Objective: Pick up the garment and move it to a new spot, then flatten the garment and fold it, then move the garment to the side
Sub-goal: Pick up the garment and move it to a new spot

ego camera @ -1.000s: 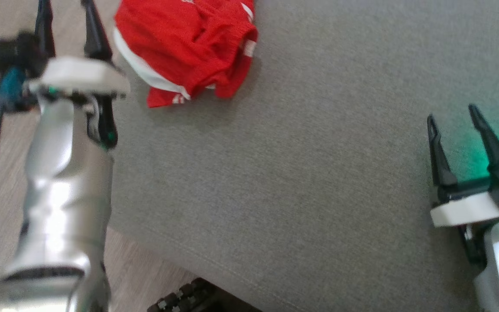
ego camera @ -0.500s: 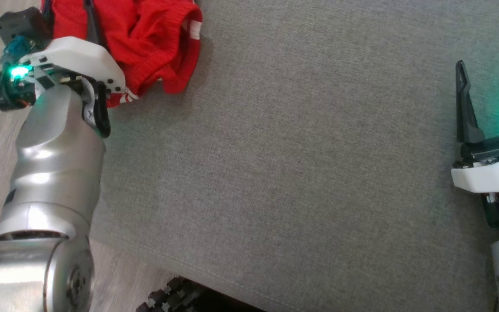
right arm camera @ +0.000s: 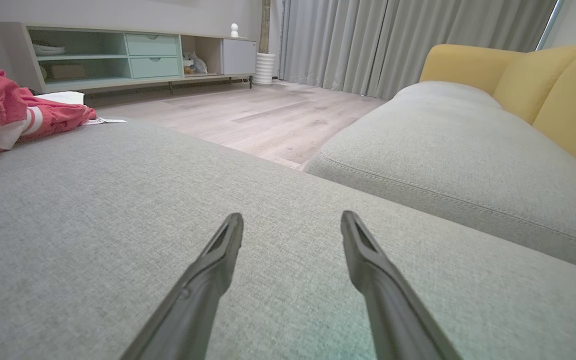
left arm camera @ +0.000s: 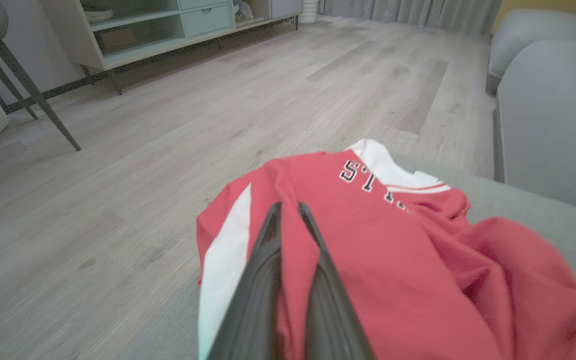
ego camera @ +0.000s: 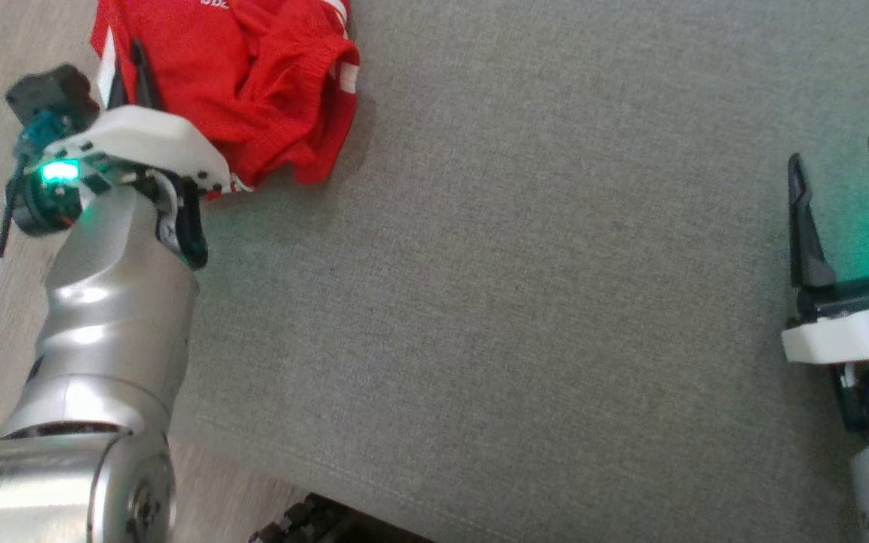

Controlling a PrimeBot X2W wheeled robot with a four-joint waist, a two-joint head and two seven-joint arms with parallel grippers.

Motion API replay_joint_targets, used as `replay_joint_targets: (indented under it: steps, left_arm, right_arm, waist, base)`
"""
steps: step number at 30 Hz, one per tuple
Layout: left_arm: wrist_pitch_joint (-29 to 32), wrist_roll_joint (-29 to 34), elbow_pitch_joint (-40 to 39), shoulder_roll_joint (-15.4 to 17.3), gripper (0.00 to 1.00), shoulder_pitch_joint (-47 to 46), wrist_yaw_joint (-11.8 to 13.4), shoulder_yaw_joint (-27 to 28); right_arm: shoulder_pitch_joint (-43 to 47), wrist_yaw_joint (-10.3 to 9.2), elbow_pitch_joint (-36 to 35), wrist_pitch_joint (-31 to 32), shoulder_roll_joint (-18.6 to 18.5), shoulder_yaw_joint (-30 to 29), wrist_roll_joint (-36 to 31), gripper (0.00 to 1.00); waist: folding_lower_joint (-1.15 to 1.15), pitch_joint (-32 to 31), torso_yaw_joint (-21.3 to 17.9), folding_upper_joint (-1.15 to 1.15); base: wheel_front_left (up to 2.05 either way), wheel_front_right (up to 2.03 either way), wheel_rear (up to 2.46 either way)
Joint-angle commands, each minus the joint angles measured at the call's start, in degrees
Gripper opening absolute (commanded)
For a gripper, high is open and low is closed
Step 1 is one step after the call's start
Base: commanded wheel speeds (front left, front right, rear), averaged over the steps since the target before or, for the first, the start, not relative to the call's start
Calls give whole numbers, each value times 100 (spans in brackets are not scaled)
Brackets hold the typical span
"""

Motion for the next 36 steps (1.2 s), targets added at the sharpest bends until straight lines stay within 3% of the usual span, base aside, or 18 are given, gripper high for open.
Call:
replay_joint_targets:
  steps: [1, 9, 19, 26, 32, 36]
  left_arm:
    - [-70, 22, -303, 310, 0, -71, -57, 46]
    - [-78, 491, -1976, 328, 0, -61, -452, -417]
    - [-79, 862, -3087, 223, 0, -200, -725, -1589]
    - [224, -521, -3649, 102, 0, -369, -739, -2755]
    - [516, -1788, -4295, 121, 0, -301, -740, -3372]
    - [729, -2183, -4381, 362, 0, -96, -741, -3816]
  right_arm:
    - [159, 39, -96, 11, 76, 125, -15, 100]
    - [270, 39, 32, 11, 503, 244, 120, 100]
    - [540, 39, 7, 11, 976, 501, 420, 100]
    - [648, 39, -223, 11, 1028, 636, 704, 100]
    - [576, 39, -405, 11, 1031, 760, 1126, 100]
    - [439, 39, -483, 11, 1031, 942, 1388, 100]
  waist:
    - [0, -140, -22, 0]
    - [0, -937, -327, 0]
    - [0, -2128, -1680, 0]
    - [0, -2272, -2850, 0]
    - [0, -1856, -3779, 0]
    - [0, -1447, -4297, 0]
  base:
    - [0, 0, 0]
    - [0, 0, 0]
    - [0, 0, 0]
    - [0, 0, 0]
    - [0, 0, 0]
    - [0, 0, 0]
